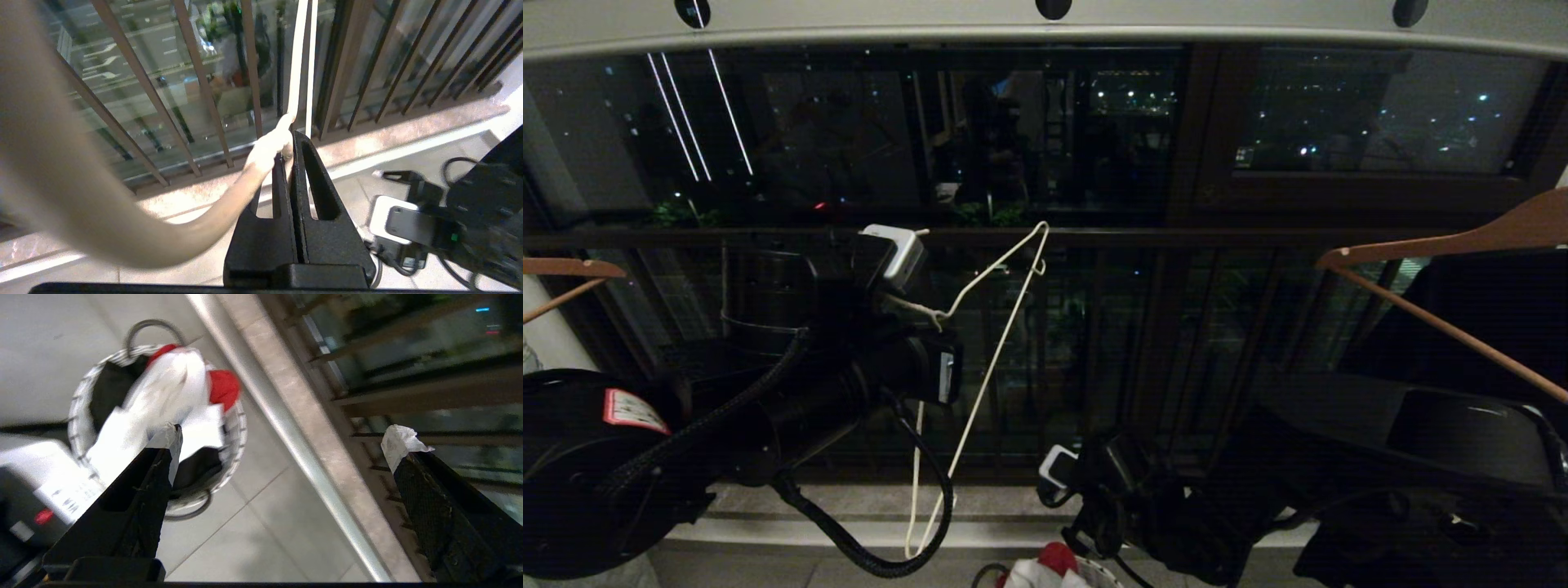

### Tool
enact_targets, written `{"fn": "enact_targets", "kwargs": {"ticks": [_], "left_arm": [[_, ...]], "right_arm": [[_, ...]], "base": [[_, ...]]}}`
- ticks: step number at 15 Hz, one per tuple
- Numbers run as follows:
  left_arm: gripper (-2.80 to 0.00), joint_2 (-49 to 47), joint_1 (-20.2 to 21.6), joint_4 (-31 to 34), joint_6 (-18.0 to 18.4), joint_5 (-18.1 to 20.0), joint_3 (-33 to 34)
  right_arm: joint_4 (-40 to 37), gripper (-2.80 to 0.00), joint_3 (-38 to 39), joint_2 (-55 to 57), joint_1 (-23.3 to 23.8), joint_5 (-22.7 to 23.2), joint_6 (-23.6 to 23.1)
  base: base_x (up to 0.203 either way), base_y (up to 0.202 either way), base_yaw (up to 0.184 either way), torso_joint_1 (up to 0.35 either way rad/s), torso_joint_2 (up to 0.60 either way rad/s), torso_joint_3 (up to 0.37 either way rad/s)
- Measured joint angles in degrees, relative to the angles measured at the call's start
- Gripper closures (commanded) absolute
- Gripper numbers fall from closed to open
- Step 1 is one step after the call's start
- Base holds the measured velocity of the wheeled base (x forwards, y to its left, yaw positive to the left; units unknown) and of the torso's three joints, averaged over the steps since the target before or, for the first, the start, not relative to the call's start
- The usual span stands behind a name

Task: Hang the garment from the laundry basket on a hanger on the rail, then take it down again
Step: Put clothes in the basket, then hang the clothes rack on the clothesline

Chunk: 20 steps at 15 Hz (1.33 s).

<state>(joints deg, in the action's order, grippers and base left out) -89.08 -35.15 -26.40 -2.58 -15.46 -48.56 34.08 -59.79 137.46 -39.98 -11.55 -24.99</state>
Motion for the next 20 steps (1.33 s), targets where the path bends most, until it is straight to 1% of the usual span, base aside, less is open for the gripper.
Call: {"fn": "enact_targets", "kwargs": {"ticks": [1, 2, 4, 6, 8, 11, 13, 15, 17, 18, 20], "left_arm": [[0.00, 0.41, 0.01, 0.09, 0.00, -0.02, -0.10], [0.00, 0.66, 0.06, 0.16, -0.02, -0.02, -0.17], [0.00, 1.11, 0.17, 1.78, 0.02, 0.05, -0.20], [0.00, 1.74, 0.17, 5.79, 0.13, 0.13, -0.30], [0.00, 2.41, -0.06, 9.59, 0.17, 0.16, -0.63], [0.00, 4.32, -0.46, 15.20, 0.22, 0.27, -0.73], [0.00, 5.52, -2.04, 19.27, 0.15, 0.22, -0.76], [0.00, 7.28, -2.64, 22.65, 0.19, 0.22, -0.61], [0.00, 9.76, -2.88, 26.96, 0.16, 0.62, 0.08], [0.00, 10.84, -3.16, 28.49, 0.20, 1.41, 0.70], [0.00, 12.43, -3.37, 28.96, 0.44, 1.88, 0.93]], "right_arm": [[-2.63, -2.80, -1.00, -0.13, 0.62, 0.61, 0.18], [-3.57, -2.80, -1.12, -0.43, 1.01, 0.74, 0.45], [-3.58, -2.80, 1.56, -1.94, 1.28, 0.77, 1.60], [-1.34, -2.80, 6.36, -4.19, 1.31, 0.66, 2.43], [4.09, -2.80, 13.28, -6.82, 1.37, 0.20, 3.69], [12.10, -2.80, 26.04, -12.97, 1.44, -2.33, 7.08], [16.09, -2.80, 33.36, -18.66, 2.90, -4.16, 11.07], [17.49, -2.80, 38.22, -24.39, 5.30, -5.96, 13.78], [17.82, -2.80, 41.57, -30.20, 7.27, -8.94, 16.08], [17.71, -2.80, 42.85, -33.44, 8.62, -10.70, 16.62], [16.06, -2.80, 43.94, -40.63, 11.85, -13.58, 16.14]], "base": [[0.000, 0.000, 0.000, 0.000, 0.00, 0.000], [0.000, 0.000, 0.000, 0.000, 0.00, 0.000], [0.000, 0.000, 0.000, 0.000, 0.00, 0.000], [0.000, 0.000, 0.000, 0.000, 0.00, 0.000], [0.000, 0.000, 0.000, 0.000, 0.00, 0.000], [0.000, 0.000, 0.000, 0.000, 0.00, 0.000], [0.000, 0.000, 0.000, 0.000, 0.00, 0.000], [0.000, 0.000, 0.000, 0.000, 0.00, 0.000], [0.000, 0.000, 0.000, 0.000, 0.00, 0.000], [0.000, 0.000, 0.000, 0.000, 0.00, 0.000], [0.000, 0.000, 0.000, 0.000, 0.00, 0.000]]}}
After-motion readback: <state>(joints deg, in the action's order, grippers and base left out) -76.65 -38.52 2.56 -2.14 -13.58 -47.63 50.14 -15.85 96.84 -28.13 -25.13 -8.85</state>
